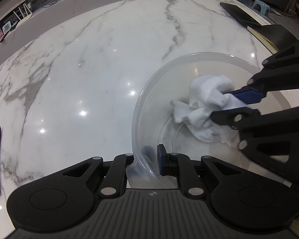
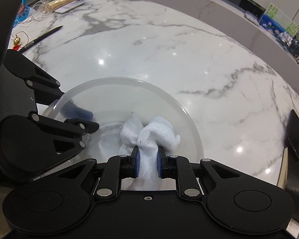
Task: Clean bowl
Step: 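Scrub the cloth in the bowl bottom with the right gripper while the left holds the rim, then open both grippers, leaving the cloth in the bowl and releasing the rim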
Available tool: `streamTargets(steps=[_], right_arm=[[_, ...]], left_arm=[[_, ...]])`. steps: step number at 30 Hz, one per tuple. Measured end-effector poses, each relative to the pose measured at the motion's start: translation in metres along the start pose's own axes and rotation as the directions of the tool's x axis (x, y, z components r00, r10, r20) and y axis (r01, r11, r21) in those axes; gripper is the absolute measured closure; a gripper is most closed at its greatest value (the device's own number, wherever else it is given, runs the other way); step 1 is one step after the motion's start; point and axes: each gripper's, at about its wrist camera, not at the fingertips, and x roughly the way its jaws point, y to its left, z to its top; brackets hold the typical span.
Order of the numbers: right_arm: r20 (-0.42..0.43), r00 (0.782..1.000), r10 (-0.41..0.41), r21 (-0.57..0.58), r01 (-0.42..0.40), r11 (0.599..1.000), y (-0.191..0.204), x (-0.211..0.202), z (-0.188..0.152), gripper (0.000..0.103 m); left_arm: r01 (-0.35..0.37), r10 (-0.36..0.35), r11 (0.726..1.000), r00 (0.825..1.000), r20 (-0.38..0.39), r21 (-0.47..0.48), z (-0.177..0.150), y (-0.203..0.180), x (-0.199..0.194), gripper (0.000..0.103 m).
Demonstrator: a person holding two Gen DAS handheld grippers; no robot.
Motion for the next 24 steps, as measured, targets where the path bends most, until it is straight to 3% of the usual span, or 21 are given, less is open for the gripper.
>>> streamTargets(steps=[6, 11, 19, 21, 24], right_arm=[[-0.011, 0.998, 0.059, -0.007, -0.060, 0.998, 0.001, -0.001, 0.000, 0.088], [-0.018, 0.999, 0.042, -0.012, -0.042, 0.999, 0.002, -0.006, -0.002, 0.086], [0.021, 1.000, -0.006, 0.027, 0.005, 1.000, -0.004, -0.012, 0.000, 0.054], [0.055, 0.998, -0.016, 0.072, 0.012, 0.997, -0.011, -0.016, 0.002, 0.050], [0.100, 0.995, -0.007, 0.137, -0.007, 0.991, -0.021, -0.024, 0.005, 0.048]], left_arm=[[0.003, -0.003, 1.000, 1.000, -0.001, -0.007, 0.000, 0.001, 0.000, 0.090], [0.004, -0.004, 1.000, 1.000, -0.004, -0.018, 0.000, 0.002, -0.001, 0.089], [0.016, -0.012, 0.995, 0.999, 0.039, -0.103, 0.006, 0.015, -0.011, 0.069], [0.033, -0.023, 0.989, 0.997, 0.073, -0.147, 0.008, 0.023, -0.019, 0.062], [0.060, -0.038, 0.979, 0.993, 0.111, -0.195, 0.010, 0.033, -0.029, 0.061]])
